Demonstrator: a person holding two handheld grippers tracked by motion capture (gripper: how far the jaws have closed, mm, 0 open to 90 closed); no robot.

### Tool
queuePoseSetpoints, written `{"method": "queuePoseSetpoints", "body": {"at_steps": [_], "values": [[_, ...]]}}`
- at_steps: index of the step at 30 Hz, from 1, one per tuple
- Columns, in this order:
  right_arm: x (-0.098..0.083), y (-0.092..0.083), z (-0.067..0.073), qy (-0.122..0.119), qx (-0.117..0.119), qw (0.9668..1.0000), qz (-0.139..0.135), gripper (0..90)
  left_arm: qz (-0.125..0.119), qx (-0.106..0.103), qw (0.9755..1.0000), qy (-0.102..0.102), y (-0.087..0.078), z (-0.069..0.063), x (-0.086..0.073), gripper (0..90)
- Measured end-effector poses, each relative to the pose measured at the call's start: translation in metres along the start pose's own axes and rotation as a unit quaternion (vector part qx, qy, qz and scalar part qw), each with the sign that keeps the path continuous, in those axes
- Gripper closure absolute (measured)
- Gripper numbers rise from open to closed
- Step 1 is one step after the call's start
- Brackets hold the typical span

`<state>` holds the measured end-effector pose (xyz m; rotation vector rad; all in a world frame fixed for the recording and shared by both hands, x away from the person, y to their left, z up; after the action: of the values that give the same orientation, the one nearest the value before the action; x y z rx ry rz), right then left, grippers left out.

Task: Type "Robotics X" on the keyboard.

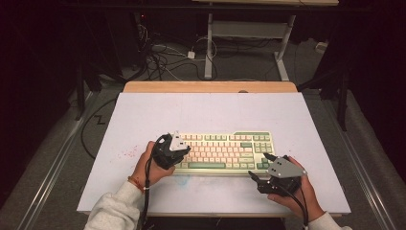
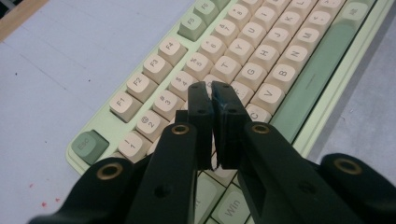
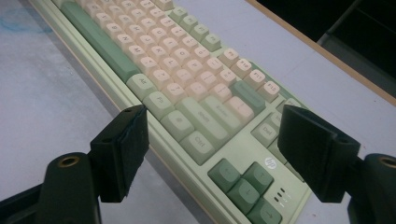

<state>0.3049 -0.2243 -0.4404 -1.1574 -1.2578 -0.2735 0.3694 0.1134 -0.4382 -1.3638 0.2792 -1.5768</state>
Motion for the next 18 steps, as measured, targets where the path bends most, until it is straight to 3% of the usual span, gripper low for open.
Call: {"method": "queuePoseSetpoints", "body": {"at_steps": [18], "values": [[-0.007,-0.008,-0.006,0.01,-0.008,0.9999,0.003,24.9,-0.012,-0.011,0.9997,0.021,-0.008,-0.011,0.009,83.9]]}}
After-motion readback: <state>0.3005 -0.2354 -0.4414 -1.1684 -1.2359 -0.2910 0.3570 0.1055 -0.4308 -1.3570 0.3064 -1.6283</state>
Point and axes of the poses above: each handheld gripper's, and its own axes: y roughly forward along the jaws, x roughly out of its top, z roughly to its left, the point moved 1 cm from there along y, roughly forward along the jaws, and after that the axes turned 14 degrees about y, right-handed, at the moved point
